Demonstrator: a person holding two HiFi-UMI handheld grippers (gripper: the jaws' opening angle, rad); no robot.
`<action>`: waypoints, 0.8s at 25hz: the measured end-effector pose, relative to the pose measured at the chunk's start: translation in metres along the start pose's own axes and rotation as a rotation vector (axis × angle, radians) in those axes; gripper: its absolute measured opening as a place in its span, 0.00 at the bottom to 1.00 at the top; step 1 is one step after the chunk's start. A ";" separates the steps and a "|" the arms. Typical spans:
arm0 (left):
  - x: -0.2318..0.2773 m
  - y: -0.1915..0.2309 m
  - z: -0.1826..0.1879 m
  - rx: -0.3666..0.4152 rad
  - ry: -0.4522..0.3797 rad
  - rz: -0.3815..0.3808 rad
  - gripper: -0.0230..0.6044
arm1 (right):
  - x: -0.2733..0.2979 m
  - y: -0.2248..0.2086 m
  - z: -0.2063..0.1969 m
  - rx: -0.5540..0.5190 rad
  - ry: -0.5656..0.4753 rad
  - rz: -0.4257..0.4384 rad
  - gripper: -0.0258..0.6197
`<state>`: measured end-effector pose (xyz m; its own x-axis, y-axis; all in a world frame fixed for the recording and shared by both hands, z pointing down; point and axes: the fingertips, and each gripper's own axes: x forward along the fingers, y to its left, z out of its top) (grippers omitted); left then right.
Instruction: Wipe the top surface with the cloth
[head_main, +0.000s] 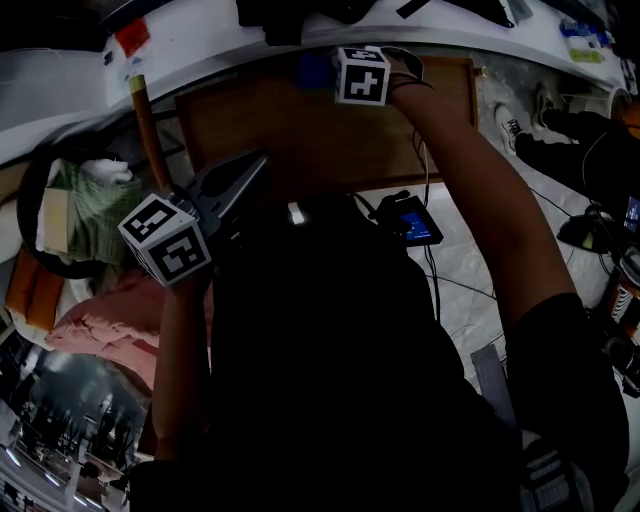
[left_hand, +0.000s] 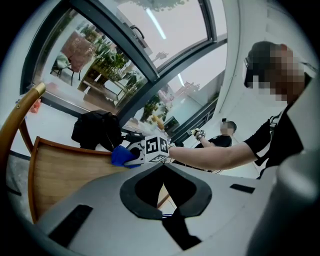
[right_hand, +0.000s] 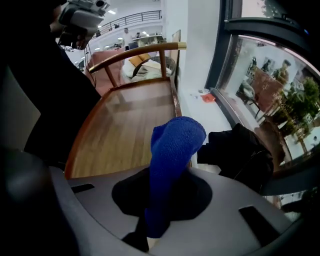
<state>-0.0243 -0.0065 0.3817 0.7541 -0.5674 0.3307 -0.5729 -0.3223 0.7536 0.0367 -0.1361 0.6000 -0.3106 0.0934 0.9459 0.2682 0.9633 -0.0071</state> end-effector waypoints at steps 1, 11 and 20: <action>0.001 0.000 0.000 -0.002 -0.002 -0.001 0.05 | 0.000 0.001 0.000 0.016 -0.003 0.005 0.14; 0.006 -0.001 0.000 -0.005 0.004 -0.010 0.05 | 0.007 0.063 0.000 0.035 0.015 0.184 0.13; 0.010 0.000 -0.001 -0.009 0.009 -0.021 0.05 | 0.014 0.132 0.001 0.052 0.006 0.297 0.13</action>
<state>-0.0163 -0.0116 0.3855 0.7690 -0.5535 0.3199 -0.5540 -0.3271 0.7656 0.0670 -0.0078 0.6118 -0.2203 0.3715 0.9019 0.2996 0.9057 -0.2999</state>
